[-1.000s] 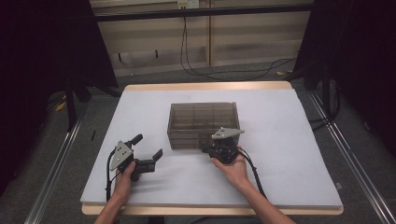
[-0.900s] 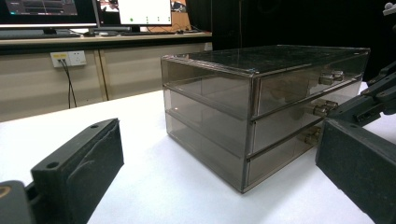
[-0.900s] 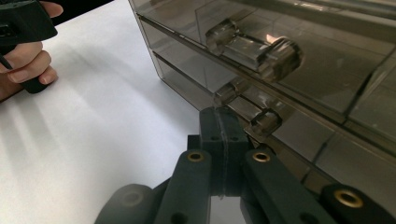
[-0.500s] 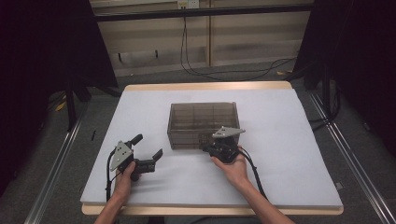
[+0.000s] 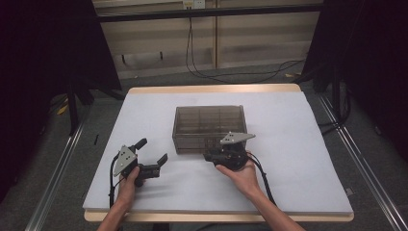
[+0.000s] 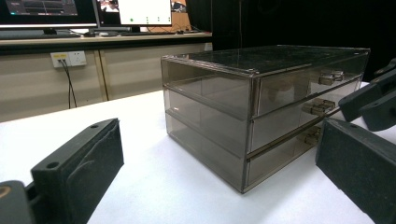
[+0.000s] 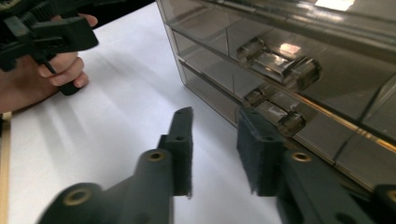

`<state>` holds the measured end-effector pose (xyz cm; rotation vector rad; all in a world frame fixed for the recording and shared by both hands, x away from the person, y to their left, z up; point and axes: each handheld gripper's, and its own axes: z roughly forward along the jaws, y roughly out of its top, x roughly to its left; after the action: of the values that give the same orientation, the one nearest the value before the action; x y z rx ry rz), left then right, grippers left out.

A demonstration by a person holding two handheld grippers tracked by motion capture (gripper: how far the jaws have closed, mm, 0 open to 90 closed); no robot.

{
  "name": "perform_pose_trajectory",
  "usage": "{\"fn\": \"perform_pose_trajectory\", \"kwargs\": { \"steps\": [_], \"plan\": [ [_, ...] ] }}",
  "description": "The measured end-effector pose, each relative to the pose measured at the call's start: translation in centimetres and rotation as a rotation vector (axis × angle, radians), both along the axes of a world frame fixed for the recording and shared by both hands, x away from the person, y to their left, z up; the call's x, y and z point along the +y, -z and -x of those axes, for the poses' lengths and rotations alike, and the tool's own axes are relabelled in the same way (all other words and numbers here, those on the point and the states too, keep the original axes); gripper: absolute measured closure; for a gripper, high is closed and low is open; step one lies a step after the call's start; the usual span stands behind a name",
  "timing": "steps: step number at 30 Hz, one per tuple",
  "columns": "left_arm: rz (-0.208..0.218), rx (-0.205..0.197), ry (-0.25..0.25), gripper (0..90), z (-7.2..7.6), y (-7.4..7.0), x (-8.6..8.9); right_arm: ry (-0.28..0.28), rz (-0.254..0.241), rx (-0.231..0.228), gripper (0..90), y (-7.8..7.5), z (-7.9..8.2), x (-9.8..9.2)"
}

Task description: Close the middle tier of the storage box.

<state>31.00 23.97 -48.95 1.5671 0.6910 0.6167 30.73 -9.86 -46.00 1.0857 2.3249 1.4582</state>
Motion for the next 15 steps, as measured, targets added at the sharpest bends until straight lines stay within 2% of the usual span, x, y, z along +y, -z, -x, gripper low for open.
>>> {"fn": "perform_pose_trajectory", "kwargs": {
  "steps": [1, 5, 10, 15],
  "plan": [
    [-0.004, -0.002, 0.001, 0.9, 0.0, 0.0, 0.0, 0.002, -0.006, 0.000, 56.8, -0.1, 0.1, -0.1],
    [-0.005, -0.001, -0.001, 0.9, 0.0, 0.0, 0.1, 0.006, -0.003, -0.012, 50.3, -0.6, 0.7, -0.8],
    [-0.005, 0.000, 0.002, 0.9, 0.0, 0.0, 0.0, 0.019, -0.013, -0.006, 36.6, -1.1, 1.3, -2.1],
    [-0.004, -0.001, 0.000, 0.9, 0.0, 0.0, 0.0, 0.043, -0.015, -0.010, 30.4, -1.6, 2.1, -3.7]
  ]
}}
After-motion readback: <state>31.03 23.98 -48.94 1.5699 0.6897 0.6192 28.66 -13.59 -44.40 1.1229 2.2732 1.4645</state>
